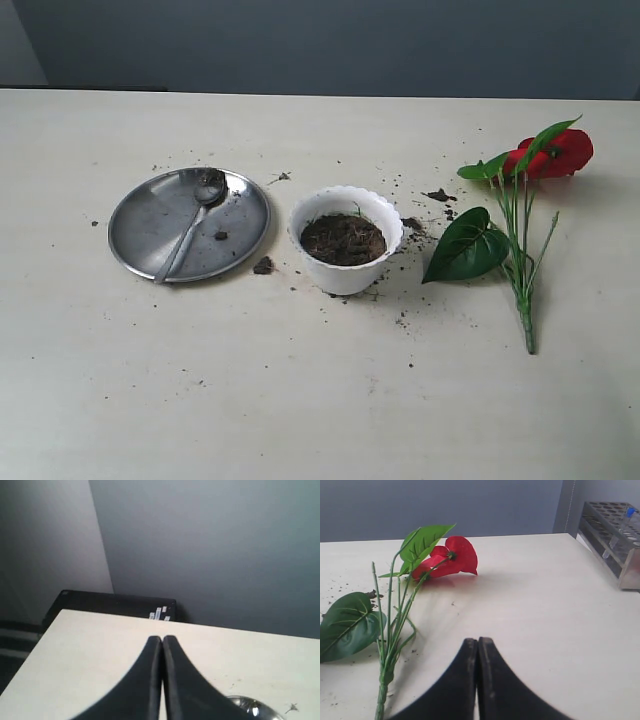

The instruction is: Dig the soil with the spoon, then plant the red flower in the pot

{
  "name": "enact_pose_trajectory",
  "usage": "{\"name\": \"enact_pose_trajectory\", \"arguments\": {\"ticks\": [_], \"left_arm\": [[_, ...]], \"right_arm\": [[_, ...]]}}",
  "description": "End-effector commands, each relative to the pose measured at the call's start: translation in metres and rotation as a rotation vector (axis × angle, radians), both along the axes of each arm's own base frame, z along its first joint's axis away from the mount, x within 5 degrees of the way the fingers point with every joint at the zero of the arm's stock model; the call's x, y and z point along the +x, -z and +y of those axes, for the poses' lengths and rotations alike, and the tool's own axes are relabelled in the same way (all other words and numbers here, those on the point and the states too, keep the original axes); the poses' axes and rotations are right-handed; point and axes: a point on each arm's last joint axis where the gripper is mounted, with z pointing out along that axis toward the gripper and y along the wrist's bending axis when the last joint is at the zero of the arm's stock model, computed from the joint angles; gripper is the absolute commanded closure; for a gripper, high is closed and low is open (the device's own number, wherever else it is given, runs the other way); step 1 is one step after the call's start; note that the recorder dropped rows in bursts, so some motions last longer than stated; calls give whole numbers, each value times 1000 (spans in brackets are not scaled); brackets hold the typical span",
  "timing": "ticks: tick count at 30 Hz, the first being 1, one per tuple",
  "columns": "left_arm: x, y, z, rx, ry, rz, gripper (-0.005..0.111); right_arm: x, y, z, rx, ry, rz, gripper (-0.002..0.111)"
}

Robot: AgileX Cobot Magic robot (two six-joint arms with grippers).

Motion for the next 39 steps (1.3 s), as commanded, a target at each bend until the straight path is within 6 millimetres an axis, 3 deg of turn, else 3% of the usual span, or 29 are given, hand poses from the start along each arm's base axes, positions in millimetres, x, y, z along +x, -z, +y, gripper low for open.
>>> {"name": "enact_pose_trajectory", "arguments": {"ticks": [1,11,16,20,24,30,37,39], "left_arm": [[-22,0,11,-4,-68,31,106],[-30,-12,14,42,-38,-71,106],[-25,-31,-1,215,197,-250,106],[-27,-27,3,200,259,-233,106],[-39,-2,13,187,220,-234,106],[-70,52,19,205,124,-285,106],[-84,134,23,99,26,-320,106],[-85,170,24,91,19,-303,106]], "right_arm": [[0,0,0,-1,-3,-5,108],[0,0,0,-1,-3,-5,108],[0,0,0,-1,-3,-5,108],[0,0,0,-1,-3,-5,108],[0,0,0,-1,-3,-5,108],[0,0,0,-1,-3,-5,108],[0,0,0,-1,-3,-5,108],[0,0,0,-1,-3,-5,108]]}}
